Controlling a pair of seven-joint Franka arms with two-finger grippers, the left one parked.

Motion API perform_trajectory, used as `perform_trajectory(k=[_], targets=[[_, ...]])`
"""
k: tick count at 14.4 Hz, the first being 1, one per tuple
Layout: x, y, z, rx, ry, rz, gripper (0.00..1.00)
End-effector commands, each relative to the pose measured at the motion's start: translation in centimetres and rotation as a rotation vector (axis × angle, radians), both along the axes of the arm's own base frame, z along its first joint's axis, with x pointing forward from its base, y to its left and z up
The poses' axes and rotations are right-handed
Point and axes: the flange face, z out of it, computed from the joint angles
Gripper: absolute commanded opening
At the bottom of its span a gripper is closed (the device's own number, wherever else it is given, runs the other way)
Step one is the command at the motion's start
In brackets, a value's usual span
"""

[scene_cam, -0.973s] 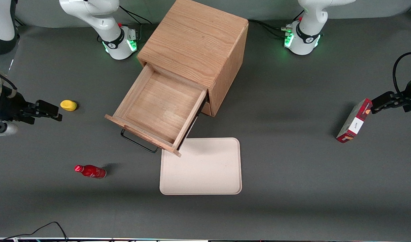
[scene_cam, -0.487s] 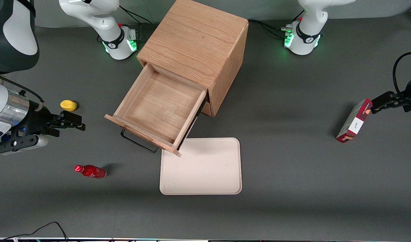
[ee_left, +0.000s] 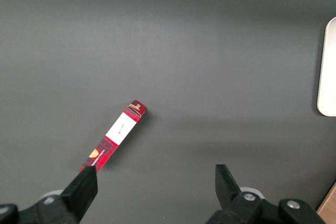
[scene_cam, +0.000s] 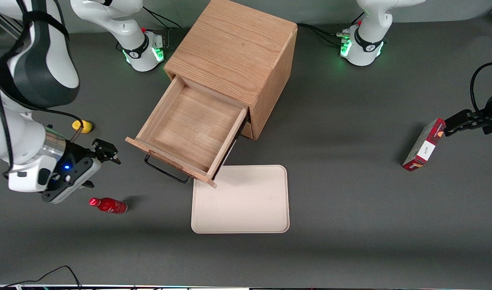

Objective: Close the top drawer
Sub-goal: 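Move the right gripper to the open drawer's front panel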

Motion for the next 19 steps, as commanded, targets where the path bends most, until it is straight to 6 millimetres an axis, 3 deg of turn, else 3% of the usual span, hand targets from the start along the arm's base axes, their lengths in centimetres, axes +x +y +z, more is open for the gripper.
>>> perform_trajectory(k=[1, 3, 10, 12, 19], targets=[[0.7, 1.2, -0.7, -0.015, -0.008, 0.067, 1.0], [0.5, 3.0, -1.8, -0.004, 0.009, 0.114, 1.0], [1.4, 4.4, -6.7, 0.054, 0.088, 0.104, 1.0], [1.1, 6.3, -7.5, 0.05, 0.097, 0.118, 1.0], [1.7, 7.3, -10.2, 0.044, 0.103, 0.125, 1.0]])
